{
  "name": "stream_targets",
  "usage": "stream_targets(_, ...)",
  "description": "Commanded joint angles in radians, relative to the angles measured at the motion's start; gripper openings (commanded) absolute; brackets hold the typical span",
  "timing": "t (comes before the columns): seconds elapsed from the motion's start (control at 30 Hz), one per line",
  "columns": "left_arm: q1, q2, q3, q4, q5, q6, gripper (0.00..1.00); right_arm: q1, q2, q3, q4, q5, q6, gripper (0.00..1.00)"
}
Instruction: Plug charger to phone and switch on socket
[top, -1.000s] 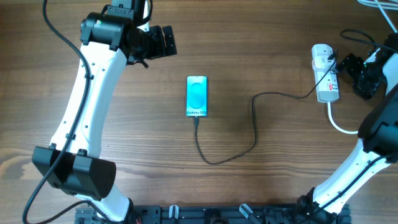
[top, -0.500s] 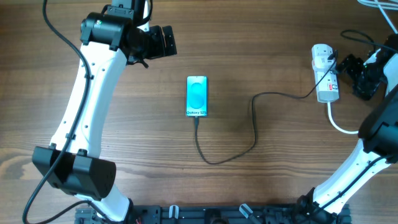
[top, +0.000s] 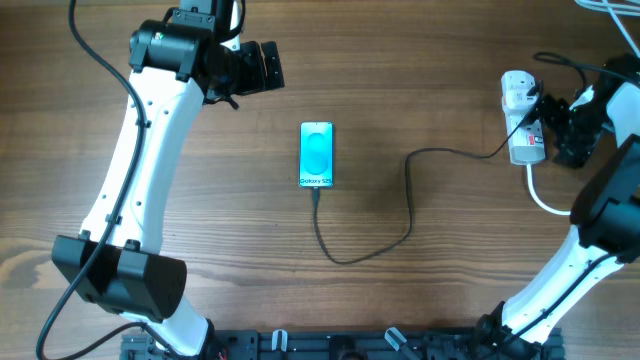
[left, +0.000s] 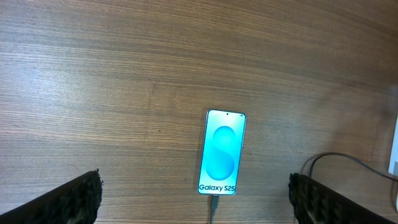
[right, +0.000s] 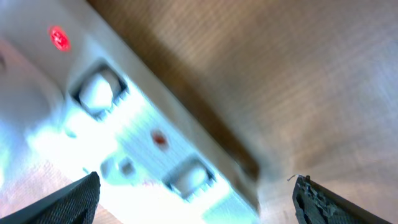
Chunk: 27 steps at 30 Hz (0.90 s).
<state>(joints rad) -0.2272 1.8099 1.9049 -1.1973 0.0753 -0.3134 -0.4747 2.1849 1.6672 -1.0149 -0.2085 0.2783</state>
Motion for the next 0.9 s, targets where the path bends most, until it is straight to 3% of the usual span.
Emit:
stream_targets(0.0,0.001,0.006,-0.003,0.001,-0.010,-0.009,1.00,-0.002,-0.180,-0.005,-0.051,0.024,0.013,1.00)
stream_targets(0.3,0.001,0.006,-0.003,0.000,-0.010,-0.009,1.00,0.055,-0.528,-0.006,-0.289,0.030,-0.045,1.00)
stream_targets(0.63,0.001,0.006,-0.003,0.000,-0.010,-0.009,1.00,0.421,-0.908,-0.008,-0.505,0.026,-0.063,1.00)
stream_targets(0.73,0.001,0.006,-0.003,0.000,-0.010,-0.010,1.00,0.533,-1.006,-0.041,-0.521,0.004,-0.030,1.00)
stream_targets(0.87,0.001,0.006,-0.003,0.001,-0.010,-0.009,1.00,0.598,-1.102,-0.133,-0.592,0.005,0.128,1.00)
